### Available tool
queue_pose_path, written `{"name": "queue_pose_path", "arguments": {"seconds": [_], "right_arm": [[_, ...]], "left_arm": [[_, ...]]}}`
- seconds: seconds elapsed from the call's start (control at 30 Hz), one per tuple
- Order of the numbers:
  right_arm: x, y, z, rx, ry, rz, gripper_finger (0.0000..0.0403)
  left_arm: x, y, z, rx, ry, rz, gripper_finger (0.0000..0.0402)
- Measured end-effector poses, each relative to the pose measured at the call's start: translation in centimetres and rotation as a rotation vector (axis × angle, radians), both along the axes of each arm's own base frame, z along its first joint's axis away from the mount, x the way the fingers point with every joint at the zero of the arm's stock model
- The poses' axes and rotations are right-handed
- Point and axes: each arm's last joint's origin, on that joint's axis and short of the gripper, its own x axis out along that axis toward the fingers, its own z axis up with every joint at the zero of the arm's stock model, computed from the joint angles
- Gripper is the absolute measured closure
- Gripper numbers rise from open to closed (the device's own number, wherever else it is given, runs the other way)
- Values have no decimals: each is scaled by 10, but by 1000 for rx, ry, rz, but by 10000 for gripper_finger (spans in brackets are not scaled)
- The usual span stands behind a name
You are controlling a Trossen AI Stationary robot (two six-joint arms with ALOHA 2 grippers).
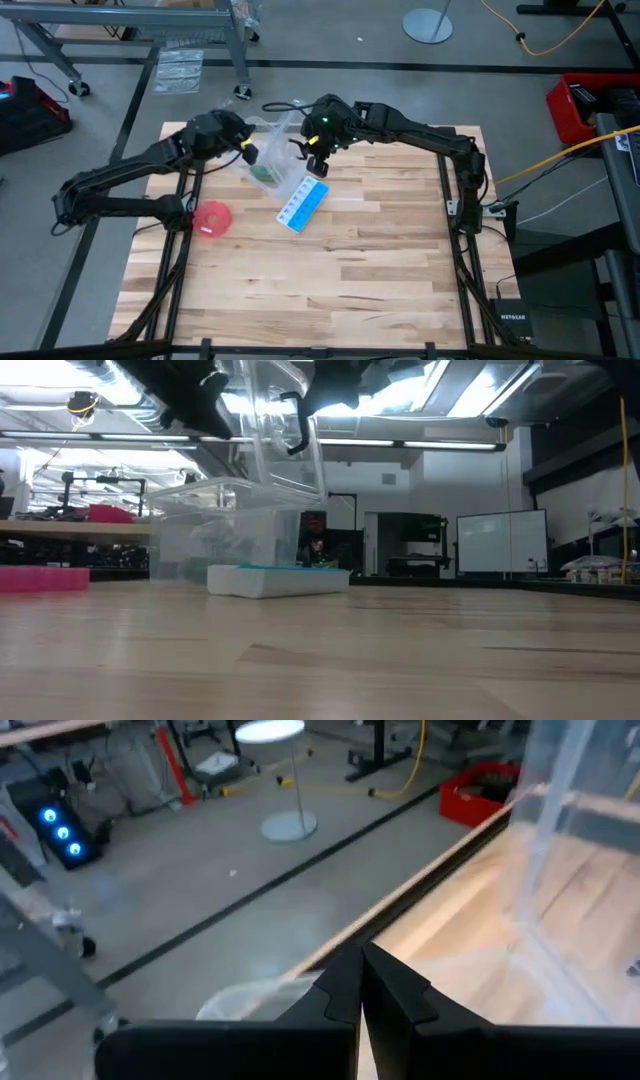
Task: Roll bandage
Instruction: Close the transparent container
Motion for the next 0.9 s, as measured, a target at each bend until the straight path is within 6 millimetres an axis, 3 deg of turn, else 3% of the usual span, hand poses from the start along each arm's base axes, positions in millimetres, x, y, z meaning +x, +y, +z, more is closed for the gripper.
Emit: {"name": "queue_pose_path", "arguments": {"seconds": [0.2, 0.43, 0.9], "right_arm": [[5, 1, -2, 81, -34, 12, 375], [10, 0, 6, 77, -122, 28, 375], [23, -12, -14, 137, -100, 21, 376]], "left_arm": [[-10, -5, -13, -79, 149, 6, 399], [-17, -2, -35, -36, 331, 175, 399], [-19, 3, -44, -64, 337, 195, 399]]}}
